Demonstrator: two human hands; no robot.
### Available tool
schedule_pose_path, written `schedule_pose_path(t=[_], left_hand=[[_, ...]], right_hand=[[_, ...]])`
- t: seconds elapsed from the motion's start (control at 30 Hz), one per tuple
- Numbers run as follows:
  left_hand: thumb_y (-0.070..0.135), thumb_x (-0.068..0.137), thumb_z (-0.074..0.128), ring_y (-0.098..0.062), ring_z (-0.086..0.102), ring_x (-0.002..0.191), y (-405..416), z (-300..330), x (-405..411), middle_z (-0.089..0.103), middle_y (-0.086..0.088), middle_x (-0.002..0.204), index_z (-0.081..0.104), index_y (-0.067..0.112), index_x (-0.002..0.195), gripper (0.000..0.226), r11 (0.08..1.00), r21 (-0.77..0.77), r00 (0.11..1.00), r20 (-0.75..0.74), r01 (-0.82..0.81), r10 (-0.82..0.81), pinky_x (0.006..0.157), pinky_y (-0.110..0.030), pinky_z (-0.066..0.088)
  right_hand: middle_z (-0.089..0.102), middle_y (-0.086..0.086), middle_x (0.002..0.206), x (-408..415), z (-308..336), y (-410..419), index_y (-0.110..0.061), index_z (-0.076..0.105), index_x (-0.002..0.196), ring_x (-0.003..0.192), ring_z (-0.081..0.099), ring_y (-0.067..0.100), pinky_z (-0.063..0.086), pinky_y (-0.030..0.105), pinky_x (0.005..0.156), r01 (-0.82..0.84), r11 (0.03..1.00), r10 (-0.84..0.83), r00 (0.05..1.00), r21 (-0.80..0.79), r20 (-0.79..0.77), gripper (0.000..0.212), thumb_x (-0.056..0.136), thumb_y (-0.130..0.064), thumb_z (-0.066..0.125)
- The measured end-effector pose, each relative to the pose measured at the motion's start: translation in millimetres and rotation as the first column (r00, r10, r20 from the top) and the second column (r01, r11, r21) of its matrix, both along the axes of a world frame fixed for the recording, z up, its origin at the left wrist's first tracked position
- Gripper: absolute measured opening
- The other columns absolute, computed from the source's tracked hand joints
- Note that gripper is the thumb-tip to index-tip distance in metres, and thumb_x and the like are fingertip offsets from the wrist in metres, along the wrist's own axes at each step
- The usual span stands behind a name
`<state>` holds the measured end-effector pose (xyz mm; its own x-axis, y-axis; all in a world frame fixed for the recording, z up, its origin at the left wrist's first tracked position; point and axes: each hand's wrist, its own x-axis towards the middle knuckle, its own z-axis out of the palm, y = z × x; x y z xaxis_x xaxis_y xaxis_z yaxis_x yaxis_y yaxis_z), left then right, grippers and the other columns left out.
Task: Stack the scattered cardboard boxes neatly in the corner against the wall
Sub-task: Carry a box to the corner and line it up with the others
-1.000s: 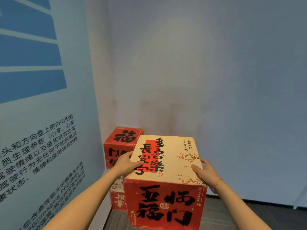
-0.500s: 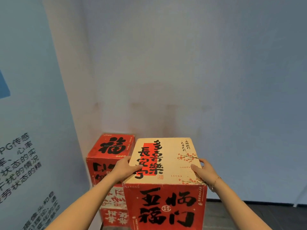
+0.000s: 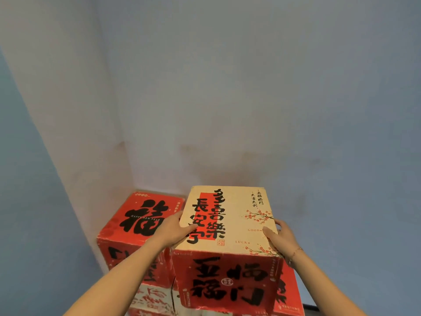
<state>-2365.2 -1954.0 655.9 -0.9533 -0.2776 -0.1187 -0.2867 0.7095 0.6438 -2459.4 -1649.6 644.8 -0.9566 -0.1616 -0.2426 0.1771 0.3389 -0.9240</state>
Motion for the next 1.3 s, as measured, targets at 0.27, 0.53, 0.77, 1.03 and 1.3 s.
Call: schedule_pose_path(t=[0.27, 0.53, 0.77, 1.03, 1.3], left_hand=[[0.072, 0.078, 0.05, -0.022, 0.05, 0.119, -31, -38, -55, 0.055, -0.001, 0.129, 0.034, 0.033, 0.141, 0.076, 0.977, -0.214, 0.987, 0.155, 0.001, 0.033, 0.099, -0.041, 0.044], [0.081, 0.078, 0.037, -0.027, 0.018, 0.145, -70, -99, -93, 0.017, -0.009, 0.158, 0.014, 0.02, 0.152, 0.098, 0.912, -0.405, 0.956, 0.289, 0.07, 0.054, 0.116, -0.044, 0.019], [0.08, 0.08, 0.031, -0.024, 0.009, 0.147, -86, -144, -114, 0.005, -0.008, 0.16, 0.01, 0.015, 0.153, 0.1, 0.858, -0.489, 0.939, 0.343, 0.156, 0.025, 0.119, -0.045, 0.011], [0.076, 0.084, 0.027, -0.022, 0.005, 0.148, -94, -168, -117, 0.0, -0.005, 0.161, 0.002, 0.015, 0.153, 0.095, 0.84, -0.504, 0.929, 0.369, 0.2, 0.0, 0.119, -0.042, 0.008], [0.075, 0.085, 0.027, -0.019, 0.003, 0.148, -101, -175, -112, -0.003, -0.003, 0.161, 0.001, 0.016, 0.153, 0.094, 0.831, -0.515, 0.929, 0.369, 0.211, -0.007, 0.118, -0.043, 0.007]], right_hand=[[0.06, 0.016, 0.104, -62, -57, -39, -0.011, 0.038, 0.133, 0.054, 0.05, 0.01, 0.035, 0.012, 0.035, 0.019, 0.999, -0.019, 1.0, 0.028, 0.019, 0.044, 0.092, -0.014, 0.055], [0.061, 0.016, 0.119, -88, -115, -77, -0.016, 0.038, 0.133, 0.071, 0.055, 0.013, 0.043, 0.016, 0.05, 0.031, 0.999, -0.031, 0.999, 0.02, 0.043, 0.046, 0.091, -0.014, 0.057], [0.053, 0.007, 0.132, -98, -165, -89, -0.023, 0.041, 0.135, 0.097, 0.056, 0.022, 0.044, 0.032, 0.079, 0.076, 0.997, -0.073, 0.993, -0.027, 0.088, 0.053, 0.087, -0.018, 0.063], [0.045, 0.005, 0.141, -88, -191, -96, -0.016, 0.036, 0.14, 0.127, 0.045, 0.021, 0.043, 0.041, 0.101, 0.141, 0.989, -0.136, 0.985, -0.049, 0.104, 0.058, 0.088, -0.012, 0.061], [0.055, 0.006, 0.132, -83, -203, -101, -0.024, 0.039, 0.136, 0.123, 0.051, 0.027, 0.048, 0.049, 0.097, 0.159, 0.985, -0.149, 0.98, -0.064, 0.134, 0.055, 0.087, -0.015, 0.064]])
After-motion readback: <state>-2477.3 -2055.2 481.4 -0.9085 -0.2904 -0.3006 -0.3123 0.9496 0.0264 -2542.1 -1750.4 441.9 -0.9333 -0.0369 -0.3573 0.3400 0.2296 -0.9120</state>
